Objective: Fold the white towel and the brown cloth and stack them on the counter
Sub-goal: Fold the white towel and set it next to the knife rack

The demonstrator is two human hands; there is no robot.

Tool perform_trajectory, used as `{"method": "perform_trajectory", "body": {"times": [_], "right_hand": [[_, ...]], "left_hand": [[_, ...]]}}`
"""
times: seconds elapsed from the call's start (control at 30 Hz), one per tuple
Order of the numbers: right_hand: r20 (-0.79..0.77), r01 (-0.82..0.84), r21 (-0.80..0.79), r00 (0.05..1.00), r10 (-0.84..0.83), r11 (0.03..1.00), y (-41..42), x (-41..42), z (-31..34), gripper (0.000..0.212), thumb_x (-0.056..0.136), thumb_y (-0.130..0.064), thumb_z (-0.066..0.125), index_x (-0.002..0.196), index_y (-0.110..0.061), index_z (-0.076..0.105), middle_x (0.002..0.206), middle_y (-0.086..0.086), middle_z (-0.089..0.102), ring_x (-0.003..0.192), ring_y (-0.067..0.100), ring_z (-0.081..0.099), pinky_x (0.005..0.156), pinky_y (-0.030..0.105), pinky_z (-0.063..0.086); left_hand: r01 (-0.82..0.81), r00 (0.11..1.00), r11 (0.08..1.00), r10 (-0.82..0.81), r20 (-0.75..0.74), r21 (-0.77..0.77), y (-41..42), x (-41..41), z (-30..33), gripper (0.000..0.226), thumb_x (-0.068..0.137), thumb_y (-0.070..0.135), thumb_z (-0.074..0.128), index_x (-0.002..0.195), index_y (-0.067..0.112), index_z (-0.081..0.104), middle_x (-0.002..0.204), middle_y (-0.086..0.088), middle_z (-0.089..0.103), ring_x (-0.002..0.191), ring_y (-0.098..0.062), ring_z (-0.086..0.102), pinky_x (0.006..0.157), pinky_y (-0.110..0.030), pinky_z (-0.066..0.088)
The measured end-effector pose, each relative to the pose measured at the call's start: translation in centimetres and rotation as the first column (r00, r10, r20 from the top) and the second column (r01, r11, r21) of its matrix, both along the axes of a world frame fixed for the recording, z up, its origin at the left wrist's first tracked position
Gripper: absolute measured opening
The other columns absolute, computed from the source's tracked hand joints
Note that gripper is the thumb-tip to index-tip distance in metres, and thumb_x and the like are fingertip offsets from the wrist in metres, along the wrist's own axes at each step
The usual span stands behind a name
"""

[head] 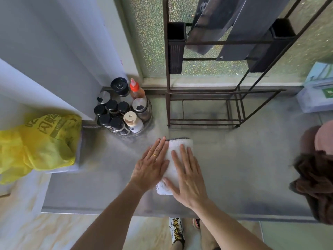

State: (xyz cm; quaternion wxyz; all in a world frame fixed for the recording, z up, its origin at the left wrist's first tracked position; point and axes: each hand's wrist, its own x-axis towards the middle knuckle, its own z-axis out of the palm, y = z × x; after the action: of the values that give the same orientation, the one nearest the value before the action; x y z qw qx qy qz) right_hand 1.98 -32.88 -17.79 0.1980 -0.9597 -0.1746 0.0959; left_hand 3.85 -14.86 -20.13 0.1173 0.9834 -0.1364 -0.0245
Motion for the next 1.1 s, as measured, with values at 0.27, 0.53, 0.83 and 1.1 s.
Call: {"method": "perform_trajectory", "body": {"times": [0.27, 0.53, 0.83, 1.1], "right_hand": [[-0.038, 0.047, -0.069, 0.998, -0.050, 0.997, 0.5, 0.3, -1.6, 0.091, 0.085, -0.079, 0.035, 0.157, -0.030, 0.008, 0.167, 0.007, -0.002, 0.153, 0.029, -0.004, 0.120, 0.054, 0.021], [-0.049, 0.056, -0.066, 0.997, -0.060, 0.996, 0.7, 0.4, -1.3, 0.094, 0.083, -0.082, 0.034, 0.157, -0.030, 0.008, 0.167, 0.007, -0.003, 0.154, 0.028, -0.004, 0.120, 0.054, 0.020], [-0.291, 0.668, 0.083, 0.726, -0.623, 0.739, -2.0, -2.3, 2.8, 0.105, 0.072, -0.083, 0.053, 0.150, -0.018, 0.027, 0.142, 0.003, 0.052, 0.131, 0.026, 0.044, 0.109, 0.043, 0.039], [-0.533, 0.714, 0.128, 0.635, -0.559, 0.689, -0.5, -3.3, 3.2, 0.059, 0.082, -0.042, 0.067, 0.133, -0.019, 0.046, 0.123, 0.005, 0.061, 0.112, 0.028, 0.058, 0.095, 0.040, 0.049]], "left_hand": [[0.046, 0.999, 0.999, -0.046, -0.022, 0.008, 0.7, 0.9, -2.4, 0.061, 0.106, 0.035, 0.031, 0.155, 0.002, 0.020, 0.166, -0.012, 0.018, 0.154, -0.018, 0.015, 0.121, -0.040, 0.031], [0.079, 0.995, 0.997, -0.079, -0.067, -0.008, 0.9, 1.2, -1.6, 0.063, 0.106, 0.036, 0.033, 0.156, 0.001, 0.016, 0.167, -0.013, 0.014, 0.155, -0.020, 0.012, 0.121, -0.040, 0.030], [-0.083, 0.980, 0.985, 0.053, -0.193, -0.150, 0.3, 1.0, 1.4, 0.070, 0.102, 0.053, 0.024, 0.159, 0.016, 0.011, 0.167, -0.005, 0.014, 0.152, -0.019, 0.023, 0.121, -0.041, 0.031], [-0.156, 0.970, 0.983, 0.134, -0.202, -0.100, -1.0, -0.1, 3.9, 0.065, 0.098, 0.050, 0.030, 0.156, 0.021, 0.020, 0.164, -0.010, 0.026, 0.146, -0.031, 0.035, 0.116, -0.045, 0.038]]}}
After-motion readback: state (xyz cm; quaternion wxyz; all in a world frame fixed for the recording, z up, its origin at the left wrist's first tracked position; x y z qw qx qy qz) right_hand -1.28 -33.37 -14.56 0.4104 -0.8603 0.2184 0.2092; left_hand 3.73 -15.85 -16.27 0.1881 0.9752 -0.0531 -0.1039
